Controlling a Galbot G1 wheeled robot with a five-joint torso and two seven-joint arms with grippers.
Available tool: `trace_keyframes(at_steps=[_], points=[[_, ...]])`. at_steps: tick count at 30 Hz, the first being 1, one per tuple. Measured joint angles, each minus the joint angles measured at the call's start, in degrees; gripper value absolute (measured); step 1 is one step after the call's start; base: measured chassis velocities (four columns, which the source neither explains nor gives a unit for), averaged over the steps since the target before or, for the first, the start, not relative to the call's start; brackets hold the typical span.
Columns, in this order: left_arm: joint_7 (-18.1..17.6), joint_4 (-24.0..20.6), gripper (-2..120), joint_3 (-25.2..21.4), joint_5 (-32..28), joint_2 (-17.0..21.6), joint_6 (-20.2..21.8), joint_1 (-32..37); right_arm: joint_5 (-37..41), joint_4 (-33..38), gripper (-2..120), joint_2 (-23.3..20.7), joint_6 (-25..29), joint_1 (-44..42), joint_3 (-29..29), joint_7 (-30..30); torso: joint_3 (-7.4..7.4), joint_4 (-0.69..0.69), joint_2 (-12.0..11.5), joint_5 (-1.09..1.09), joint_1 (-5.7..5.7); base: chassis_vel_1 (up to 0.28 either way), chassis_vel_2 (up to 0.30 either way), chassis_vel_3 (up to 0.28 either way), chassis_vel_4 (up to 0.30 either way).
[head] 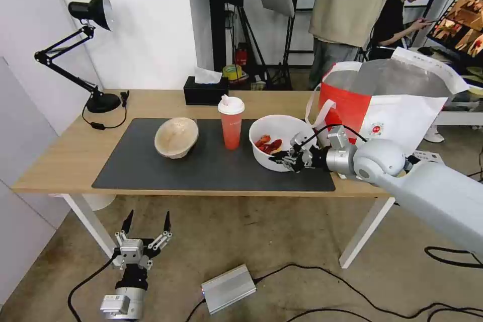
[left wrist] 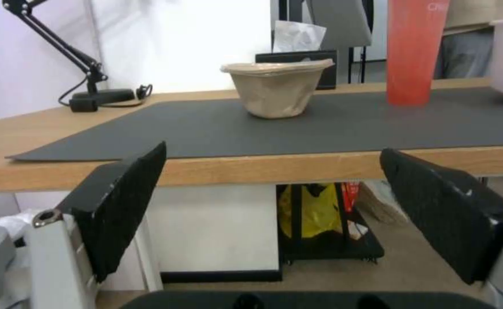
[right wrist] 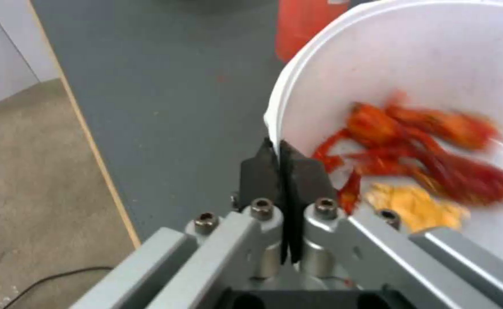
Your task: Pick up the trash from the table and place it into the takeout bag.
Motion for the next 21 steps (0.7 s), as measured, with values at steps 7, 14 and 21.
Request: trace_keyframes(at_steps=[7,14,21], points=[[0.05,0.19,100,0.02,-0.08,0.02,-0.12,-0.05,-0.37,-0.61,0,0.47,0.05,0.16,-0.07,-0.01,0.00,0.00,0.00,0.00,0.00,0.000,0.000,0.000,0.000],[0.09,0.19,100,-0.02,-0.08,-0.08,-0.21,0.11,-0.69,-0.95,0,0.74,0.16,0.34,-0.07,-0.06,0.00,0.00,0.00,0.00,-0.01,0.000,0.000,0.000,0.000],[0.11,0.18,100,0.01,-0.03,-0.34,-0.24,0.17,-1.59,-1.09,0,0.64,1.00,0.30,0.06,-0.85,0.00,0.00,0.00,0.00,0.00,0.000,0.000,0.000,0.000]])
